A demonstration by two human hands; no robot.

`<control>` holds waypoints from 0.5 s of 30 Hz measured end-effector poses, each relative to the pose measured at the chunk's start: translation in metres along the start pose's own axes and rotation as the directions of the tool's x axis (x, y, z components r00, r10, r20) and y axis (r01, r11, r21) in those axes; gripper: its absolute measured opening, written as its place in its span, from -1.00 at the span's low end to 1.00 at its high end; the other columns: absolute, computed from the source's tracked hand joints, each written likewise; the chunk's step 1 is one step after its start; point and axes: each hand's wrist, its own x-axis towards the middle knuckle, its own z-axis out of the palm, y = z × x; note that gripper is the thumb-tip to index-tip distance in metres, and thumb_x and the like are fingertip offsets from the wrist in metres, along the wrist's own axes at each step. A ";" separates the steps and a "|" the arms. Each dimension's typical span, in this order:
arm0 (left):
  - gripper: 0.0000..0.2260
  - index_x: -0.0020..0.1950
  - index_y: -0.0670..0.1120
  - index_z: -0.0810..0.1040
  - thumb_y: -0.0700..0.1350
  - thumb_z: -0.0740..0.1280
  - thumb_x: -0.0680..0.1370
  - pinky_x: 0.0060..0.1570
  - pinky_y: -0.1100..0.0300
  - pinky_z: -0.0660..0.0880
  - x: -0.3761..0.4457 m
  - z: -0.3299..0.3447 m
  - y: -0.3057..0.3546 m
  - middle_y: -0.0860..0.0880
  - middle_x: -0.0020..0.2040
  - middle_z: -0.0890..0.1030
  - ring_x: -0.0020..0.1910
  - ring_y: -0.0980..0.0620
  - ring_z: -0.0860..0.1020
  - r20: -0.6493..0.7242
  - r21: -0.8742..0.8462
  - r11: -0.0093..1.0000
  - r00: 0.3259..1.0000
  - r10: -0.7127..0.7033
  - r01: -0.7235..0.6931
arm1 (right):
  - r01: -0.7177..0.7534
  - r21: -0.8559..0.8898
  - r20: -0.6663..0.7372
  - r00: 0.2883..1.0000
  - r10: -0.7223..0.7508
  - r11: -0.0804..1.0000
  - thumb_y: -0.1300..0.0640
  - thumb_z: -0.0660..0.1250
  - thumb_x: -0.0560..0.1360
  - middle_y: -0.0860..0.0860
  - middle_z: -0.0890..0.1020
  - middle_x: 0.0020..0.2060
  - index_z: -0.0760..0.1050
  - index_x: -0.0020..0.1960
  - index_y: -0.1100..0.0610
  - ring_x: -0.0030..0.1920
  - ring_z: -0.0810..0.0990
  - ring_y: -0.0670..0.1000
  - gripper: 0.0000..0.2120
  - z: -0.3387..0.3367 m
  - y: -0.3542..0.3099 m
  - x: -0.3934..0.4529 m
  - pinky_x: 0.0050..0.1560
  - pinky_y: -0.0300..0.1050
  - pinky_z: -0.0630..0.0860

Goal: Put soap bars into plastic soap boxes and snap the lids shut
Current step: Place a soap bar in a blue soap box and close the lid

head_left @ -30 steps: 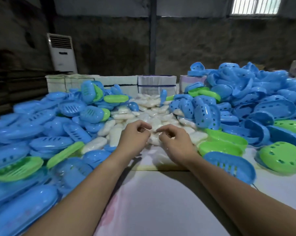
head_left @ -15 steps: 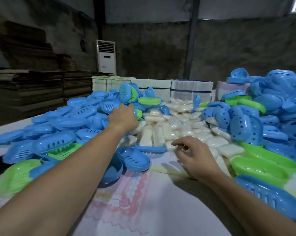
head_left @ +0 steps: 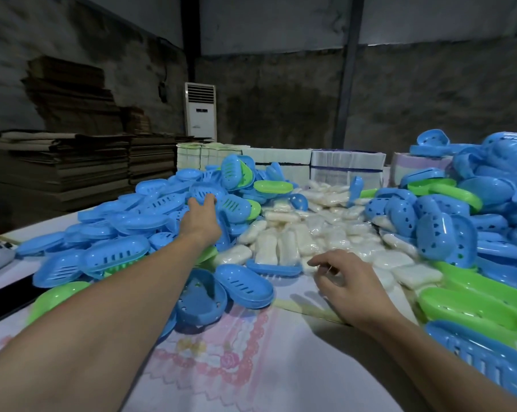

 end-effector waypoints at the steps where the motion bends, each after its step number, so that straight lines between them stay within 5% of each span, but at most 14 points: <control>1: -0.45 0.46 -0.01 0.25 -0.33 0.30 0.53 -0.14 -0.02 0.48 0.001 0.000 0.001 -0.22 0.35 0.30 -0.05 -0.25 0.50 -0.023 -0.125 0.992 1.000 -0.010 0.007 | -0.007 0.001 0.003 1.000 0.007 1.000 0.21 0.35 0.48 -0.13 0.60 -0.12 0.49 -0.05 -0.21 -0.03 0.47 -0.16 -0.70 0.000 0.001 0.000 0.00 -0.50 0.29; 4: -0.47 0.48 -0.01 0.27 -0.27 0.31 0.55 -0.17 0.09 0.43 0.004 -0.002 0.008 -0.20 0.23 0.47 0.06 -0.23 0.54 0.094 -0.380 0.920 0.994 -0.063 0.094 | -0.029 0.010 0.008 1.000 0.029 1.000 0.22 0.35 0.48 -0.14 0.60 -0.12 0.51 -0.04 -0.20 -0.02 0.48 -0.16 -0.71 -0.002 0.002 0.002 0.00 -0.49 0.30; 7: -0.91 -0.01 -0.06 0.43 -0.23 0.28 0.55 -0.20 0.12 0.35 0.001 -0.002 0.013 -0.12 -0.08 0.48 -0.08 -0.16 0.49 0.213 -0.288 0.956 0.977 0.011 0.053 | -0.043 0.022 0.001 0.999 0.043 0.999 0.23 0.35 0.49 -0.13 0.59 -0.14 0.53 -0.04 -0.18 -0.01 0.47 -0.18 -0.72 -0.004 0.002 0.001 0.00 -0.44 0.31; 10: -0.83 -0.19 -0.13 0.37 -0.17 0.21 0.61 -0.24 0.08 0.34 -0.001 -0.003 0.021 -0.12 -0.18 0.46 -0.14 -0.17 0.46 0.090 -0.256 0.966 0.994 0.059 -0.034 | -0.061 0.028 -0.011 0.998 0.061 0.998 0.23 0.35 0.50 -0.16 0.59 -0.14 0.57 0.00 -0.13 -0.01 0.47 -0.16 -0.75 -0.005 0.003 0.001 0.01 -0.34 0.34; 13: -0.77 -0.07 -0.19 0.49 -0.09 0.16 0.66 -0.17 0.04 0.41 -0.013 -0.006 0.042 -0.11 -0.17 0.52 -0.15 -0.16 0.49 -0.101 -0.629 0.776 0.995 -0.022 -0.047 | -0.104 -0.023 -0.041 0.994 0.103 0.994 0.21 0.33 0.50 -0.18 0.58 -0.13 0.58 0.03 -0.12 0.00 0.45 -0.12 -0.76 -0.007 0.008 0.004 -0.01 -0.27 0.29; 15: -0.80 -0.08 -0.13 0.53 -0.13 0.17 0.66 -0.12 0.05 0.50 -0.030 -0.010 0.067 -0.10 -0.14 0.58 -0.14 -0.16 0.56 -0.012 -0.852 0.522 0.995 -0.094 0.039 | -0.153 -0.083 -0.100 0.984 0.144 0.985 0.18 0.32 0.49 -0.18 0.56 -0.11 0.58 0.05 -0.10 0.05 0.45 -0.07 -0.77 -0.011 0.012 0.006 0.00 -0.23 0.28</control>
